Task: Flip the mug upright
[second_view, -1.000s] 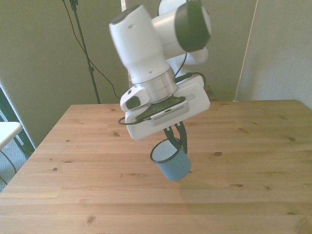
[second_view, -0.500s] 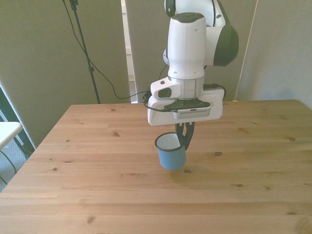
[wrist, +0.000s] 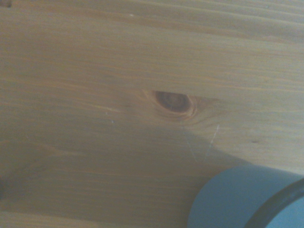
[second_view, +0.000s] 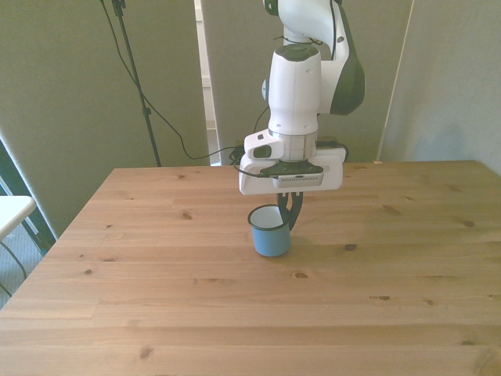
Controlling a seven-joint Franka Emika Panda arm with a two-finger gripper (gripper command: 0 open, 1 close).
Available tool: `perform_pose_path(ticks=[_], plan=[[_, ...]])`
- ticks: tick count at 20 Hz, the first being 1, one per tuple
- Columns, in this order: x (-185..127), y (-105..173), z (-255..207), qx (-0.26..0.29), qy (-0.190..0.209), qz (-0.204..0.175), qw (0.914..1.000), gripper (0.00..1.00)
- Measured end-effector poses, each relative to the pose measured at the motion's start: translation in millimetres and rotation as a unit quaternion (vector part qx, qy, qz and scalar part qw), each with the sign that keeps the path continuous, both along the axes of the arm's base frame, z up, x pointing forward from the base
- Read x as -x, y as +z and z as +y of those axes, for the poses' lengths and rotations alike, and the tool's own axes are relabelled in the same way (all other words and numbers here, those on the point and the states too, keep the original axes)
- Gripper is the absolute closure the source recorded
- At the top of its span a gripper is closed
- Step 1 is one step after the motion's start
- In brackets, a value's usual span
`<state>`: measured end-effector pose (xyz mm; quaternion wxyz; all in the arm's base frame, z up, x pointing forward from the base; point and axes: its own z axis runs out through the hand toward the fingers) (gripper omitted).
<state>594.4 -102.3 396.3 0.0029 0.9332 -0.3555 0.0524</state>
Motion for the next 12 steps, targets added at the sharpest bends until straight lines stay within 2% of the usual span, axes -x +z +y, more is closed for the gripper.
perform_pose_path(ticks=[12], plan=[[0.7, 3.3, -1.6, 0.000, -0.006, -0.003, 1.0000, 0.00]])
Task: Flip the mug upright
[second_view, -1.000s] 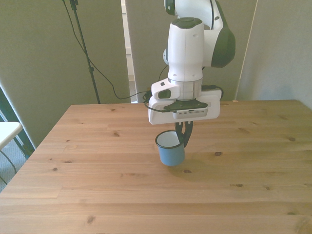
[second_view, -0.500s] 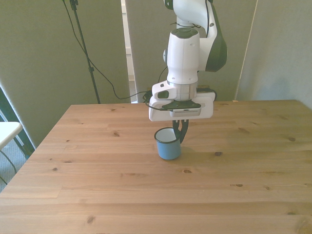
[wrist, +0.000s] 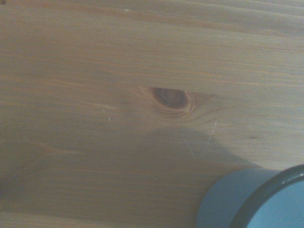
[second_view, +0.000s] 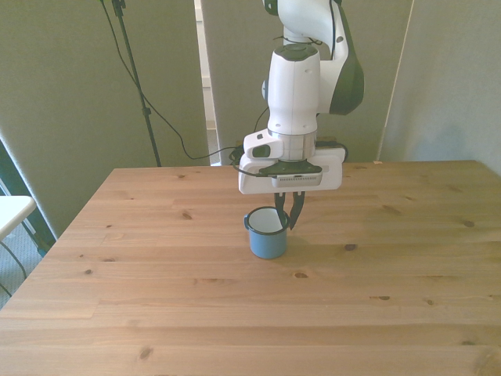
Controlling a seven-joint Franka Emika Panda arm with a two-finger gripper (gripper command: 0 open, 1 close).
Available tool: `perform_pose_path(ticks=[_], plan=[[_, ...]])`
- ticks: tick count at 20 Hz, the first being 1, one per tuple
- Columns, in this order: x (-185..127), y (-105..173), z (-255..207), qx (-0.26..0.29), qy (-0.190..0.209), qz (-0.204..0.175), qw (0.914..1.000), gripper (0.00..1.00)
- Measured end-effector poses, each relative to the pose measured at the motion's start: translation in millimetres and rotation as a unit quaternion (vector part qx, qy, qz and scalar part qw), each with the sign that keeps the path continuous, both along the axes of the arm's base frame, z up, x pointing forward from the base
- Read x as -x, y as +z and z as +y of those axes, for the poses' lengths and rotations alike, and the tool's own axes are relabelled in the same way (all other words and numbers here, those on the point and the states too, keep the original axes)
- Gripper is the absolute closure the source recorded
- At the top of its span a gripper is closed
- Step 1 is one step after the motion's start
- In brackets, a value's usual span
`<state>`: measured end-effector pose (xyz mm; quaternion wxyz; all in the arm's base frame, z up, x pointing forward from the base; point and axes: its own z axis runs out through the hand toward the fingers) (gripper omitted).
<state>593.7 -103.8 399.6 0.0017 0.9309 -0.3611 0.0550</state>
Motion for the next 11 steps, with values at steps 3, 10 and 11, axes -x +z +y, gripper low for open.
perform_pose_path(ticks=[3, 10, 11], plan=[[3, 14, 0, -0.001, 0.000, -0.008, 1.0000, 0.00], [44, 118, 17, -0.014, 0.007, -0.037, 0.9992, 0.00], [51, 127, 19, -0.015, 0.005, -0.040, 0.9991, 0.00]])
